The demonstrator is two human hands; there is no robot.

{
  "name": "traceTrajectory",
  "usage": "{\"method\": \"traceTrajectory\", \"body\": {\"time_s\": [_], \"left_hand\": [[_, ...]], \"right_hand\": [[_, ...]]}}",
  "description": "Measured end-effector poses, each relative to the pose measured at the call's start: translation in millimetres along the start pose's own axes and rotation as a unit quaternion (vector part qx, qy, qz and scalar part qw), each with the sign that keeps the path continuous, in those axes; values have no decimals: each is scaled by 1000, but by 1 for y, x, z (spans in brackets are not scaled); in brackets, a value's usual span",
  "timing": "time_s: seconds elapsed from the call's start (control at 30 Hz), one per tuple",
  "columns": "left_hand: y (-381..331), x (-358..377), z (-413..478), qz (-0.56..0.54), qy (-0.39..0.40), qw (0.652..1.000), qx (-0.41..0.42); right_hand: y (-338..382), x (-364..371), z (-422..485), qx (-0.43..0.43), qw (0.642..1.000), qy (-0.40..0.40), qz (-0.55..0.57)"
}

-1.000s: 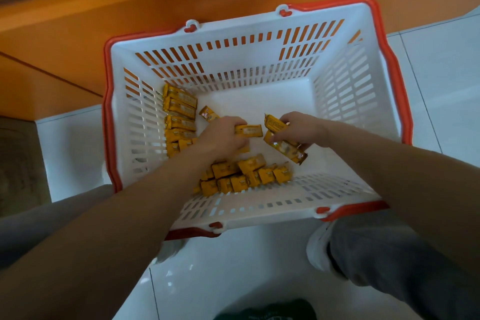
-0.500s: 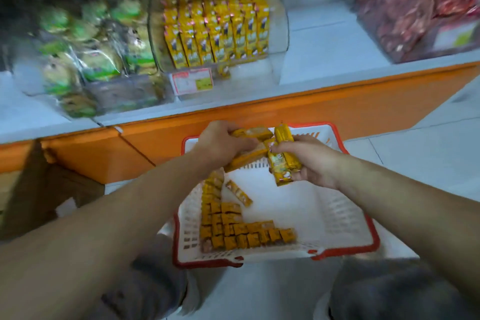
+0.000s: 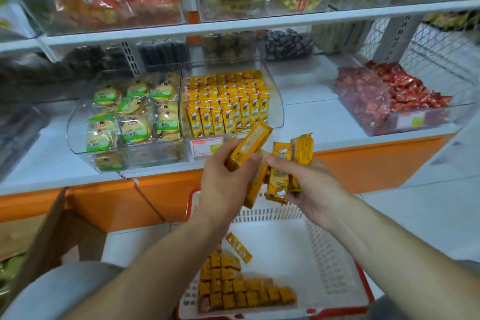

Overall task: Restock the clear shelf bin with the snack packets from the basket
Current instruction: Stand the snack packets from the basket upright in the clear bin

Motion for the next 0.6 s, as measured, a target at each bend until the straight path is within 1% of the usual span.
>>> {"method": "traceTrajectory", "body": {"time_s": [0.07, 0.2, 0.37, 0.5, 0.6], "left_hand": [[8, -3, 3, -20, -6, 1000, -11], [26, -3, 13, -69, 16, 996, -56], [32, 0, 26, -88, 74, 990, -80], [36, 7, 28, -78, 108, 988, -82], [37, 5, 28, -72, 107, 988, -86]], "right_hand": [[3, 0, 7, -11, 1000, 1, -2], [6, -8, 19, -27, 999, -7, -16], [25, -16, 34, -46, 998, -17, -29], [27, -13, 42, -45, 999, 1, -23], [20, -3, 43, -31, 999, 33, -4]]}}
Point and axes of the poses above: each hand's wrist, its own z-axis towards the middle knuckle, its own x-axis out of the palm, y = z × x, the point moved 10 cm from there along z, towards the middle knuckle, and after that the axes turned 14 degrees about y, right-handed, at the moved point
